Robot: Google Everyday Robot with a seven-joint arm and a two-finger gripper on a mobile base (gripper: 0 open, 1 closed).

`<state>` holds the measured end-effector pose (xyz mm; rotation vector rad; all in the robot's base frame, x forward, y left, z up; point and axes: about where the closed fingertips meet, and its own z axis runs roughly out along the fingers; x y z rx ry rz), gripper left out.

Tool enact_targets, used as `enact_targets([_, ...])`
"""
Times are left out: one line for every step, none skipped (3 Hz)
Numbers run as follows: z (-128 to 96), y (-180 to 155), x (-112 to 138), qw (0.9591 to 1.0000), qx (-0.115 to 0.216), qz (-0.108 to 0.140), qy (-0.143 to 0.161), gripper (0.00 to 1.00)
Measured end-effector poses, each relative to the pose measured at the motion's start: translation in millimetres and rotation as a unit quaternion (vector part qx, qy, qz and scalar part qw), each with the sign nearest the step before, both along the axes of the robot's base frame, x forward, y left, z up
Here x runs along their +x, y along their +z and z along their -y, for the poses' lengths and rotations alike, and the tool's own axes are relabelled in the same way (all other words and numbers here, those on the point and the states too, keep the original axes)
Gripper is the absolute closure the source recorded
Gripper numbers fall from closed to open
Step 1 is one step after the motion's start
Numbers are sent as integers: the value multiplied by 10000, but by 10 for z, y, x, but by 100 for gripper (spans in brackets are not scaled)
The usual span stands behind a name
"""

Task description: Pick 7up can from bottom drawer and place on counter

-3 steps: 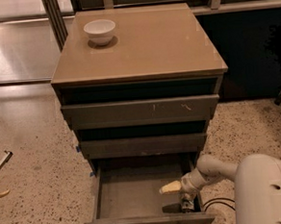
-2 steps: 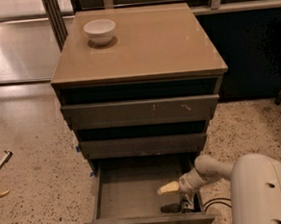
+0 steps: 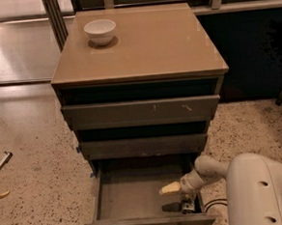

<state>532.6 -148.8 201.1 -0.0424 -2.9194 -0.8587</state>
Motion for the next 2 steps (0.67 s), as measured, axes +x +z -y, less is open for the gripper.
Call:
enact_targets([69, -24, 24, 9999, -133, -7, -88, 0])
enact_targets([110, -47, 36, 9997, -217, -36, -126, 0])
